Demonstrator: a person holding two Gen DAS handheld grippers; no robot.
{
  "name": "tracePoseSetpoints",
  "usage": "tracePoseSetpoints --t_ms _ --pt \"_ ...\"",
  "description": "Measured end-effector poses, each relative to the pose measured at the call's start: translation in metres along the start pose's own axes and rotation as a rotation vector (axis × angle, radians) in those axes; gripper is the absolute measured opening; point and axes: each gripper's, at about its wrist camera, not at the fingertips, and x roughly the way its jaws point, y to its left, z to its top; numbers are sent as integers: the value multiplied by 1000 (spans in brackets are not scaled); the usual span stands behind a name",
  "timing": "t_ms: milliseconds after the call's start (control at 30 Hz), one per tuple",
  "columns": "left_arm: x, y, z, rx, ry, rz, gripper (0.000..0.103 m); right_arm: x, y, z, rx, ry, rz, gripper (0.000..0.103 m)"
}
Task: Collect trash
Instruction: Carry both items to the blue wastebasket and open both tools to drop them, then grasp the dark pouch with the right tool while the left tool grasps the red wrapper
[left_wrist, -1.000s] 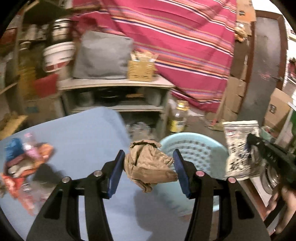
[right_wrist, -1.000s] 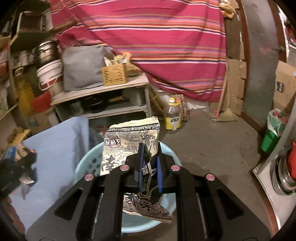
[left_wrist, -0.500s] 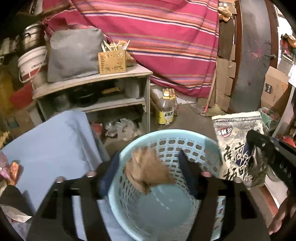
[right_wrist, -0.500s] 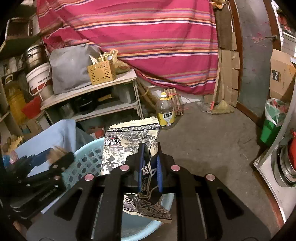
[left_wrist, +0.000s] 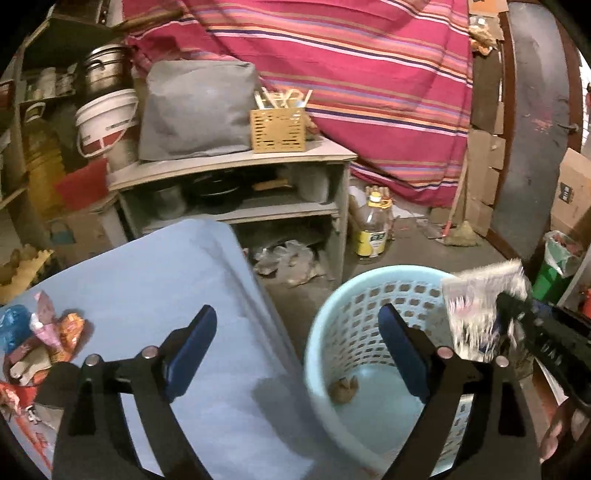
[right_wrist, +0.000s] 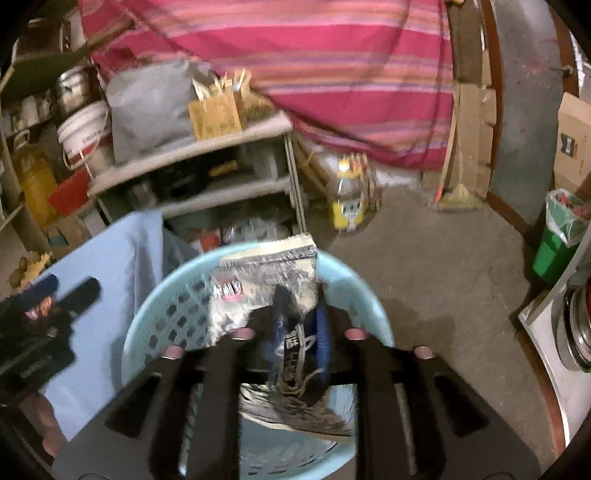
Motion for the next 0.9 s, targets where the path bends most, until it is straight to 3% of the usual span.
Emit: tracePoseSetpoints --t_ms 67,133,467,667,900 --pt "-4 8 -1 -15 4 2 88 1 3 -2 12 -6 -5 70" --pt "-8 16 -3 -28 7 9 88 -1 8 -1 3 -5 -10 71" --pt "-39 55 -18 -9 -17 98 89 -8 29 -7 -11 -41 -18 98" --pt "-73 101 -36 -25 -29 170 94 -20 62 -11 -11 -59 52 99" --pt "-110 180 -62 -59 -47 290 98 -32 137 -24 -106 -54 183 99"
